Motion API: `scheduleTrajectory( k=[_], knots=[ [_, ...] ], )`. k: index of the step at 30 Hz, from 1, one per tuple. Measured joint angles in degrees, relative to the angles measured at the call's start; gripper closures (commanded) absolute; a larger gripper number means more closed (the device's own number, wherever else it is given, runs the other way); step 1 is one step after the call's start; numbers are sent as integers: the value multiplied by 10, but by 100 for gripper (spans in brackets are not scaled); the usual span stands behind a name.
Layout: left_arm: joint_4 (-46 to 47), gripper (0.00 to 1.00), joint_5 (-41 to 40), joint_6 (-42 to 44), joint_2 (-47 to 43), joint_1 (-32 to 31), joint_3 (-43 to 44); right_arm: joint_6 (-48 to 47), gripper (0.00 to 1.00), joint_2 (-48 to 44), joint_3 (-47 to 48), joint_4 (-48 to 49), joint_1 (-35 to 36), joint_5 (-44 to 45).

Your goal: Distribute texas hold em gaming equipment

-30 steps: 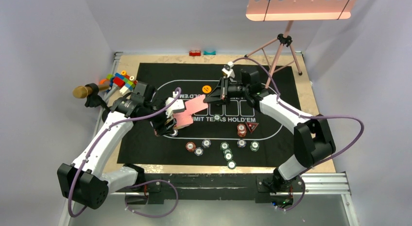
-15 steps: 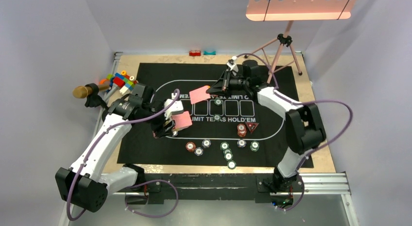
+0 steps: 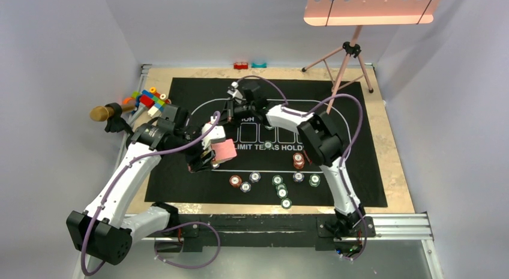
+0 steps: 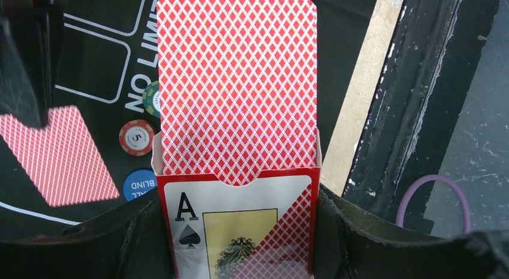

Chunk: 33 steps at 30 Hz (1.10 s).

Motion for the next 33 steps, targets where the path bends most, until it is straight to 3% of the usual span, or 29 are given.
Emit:
scheduleTrajectory(
  k=[10, 16, 18, 23, 27, 33],
  knots=[
    [-2, 100, 2, -4, -1, 0, 10, 10, 100, 121, 119, -8, 34, 42],
    [-4, 100, 2, -5, -1, 0, 11, 12, 54, 152, 154, -13, 47, 76],
    [-4, 100, 1, -5, -2, 0, 11, 8, 45, 159, 165, -26, 50, 83],
    [-4, 100, 1, -4, -6, 0, 11, -28, 37, 154, 178, -84, 51, 105],
    [-4, 100, 1, -5, -10, 0, 11, -57, 20, 122, 164, -129, 40, 120],
    [-3, 100, 1, -4, -12, 0, 11, -92, 12, -25, 67, -153, -10, 129]
  ],
)
